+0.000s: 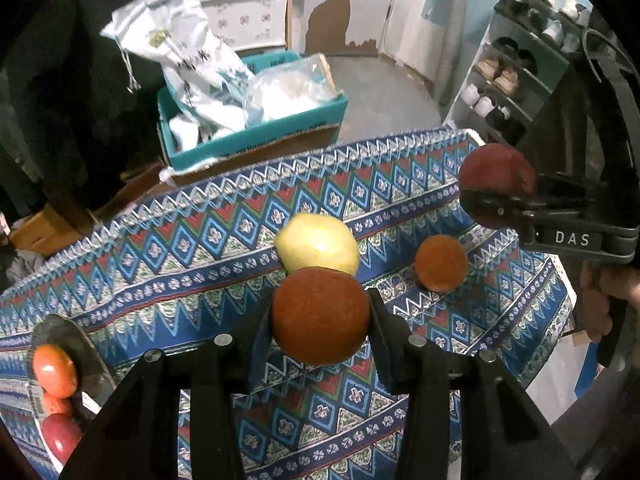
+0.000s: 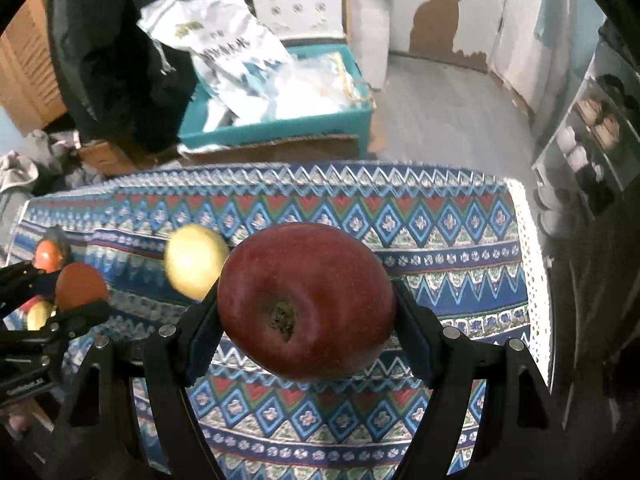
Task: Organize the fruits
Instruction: 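Lift the red apple with the right tool while the left tool lifts the orange, then carry the apple and the orange over the glass bowl with both tools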
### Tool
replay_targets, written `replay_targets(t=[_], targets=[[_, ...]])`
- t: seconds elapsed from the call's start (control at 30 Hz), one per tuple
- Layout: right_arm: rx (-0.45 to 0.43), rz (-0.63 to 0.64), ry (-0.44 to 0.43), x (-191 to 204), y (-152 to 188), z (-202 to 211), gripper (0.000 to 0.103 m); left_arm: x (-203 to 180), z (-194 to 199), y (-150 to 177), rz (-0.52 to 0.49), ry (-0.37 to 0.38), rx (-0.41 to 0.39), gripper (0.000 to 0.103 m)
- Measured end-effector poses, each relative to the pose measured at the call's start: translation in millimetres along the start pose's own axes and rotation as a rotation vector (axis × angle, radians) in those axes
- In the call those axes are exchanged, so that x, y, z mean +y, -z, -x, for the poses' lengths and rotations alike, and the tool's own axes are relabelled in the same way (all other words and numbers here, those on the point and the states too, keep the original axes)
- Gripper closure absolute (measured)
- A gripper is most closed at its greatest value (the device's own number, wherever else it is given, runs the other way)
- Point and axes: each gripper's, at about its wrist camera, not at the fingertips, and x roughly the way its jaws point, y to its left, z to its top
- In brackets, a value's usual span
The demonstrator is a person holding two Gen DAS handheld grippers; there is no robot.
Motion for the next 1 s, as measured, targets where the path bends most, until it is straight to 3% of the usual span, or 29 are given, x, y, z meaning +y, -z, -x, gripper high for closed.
replay_targets(t=[0.57,1.0], targets=[[-0.158,0.092,-0.071,47,-7,71,0.026,12,86,5,0.003,-0.027,-0.166,0.059],[-0.257,0.153,-0.143,88,-16,113,0.026,30,127,16,0.019,-0.056,-0.249,0.059]])
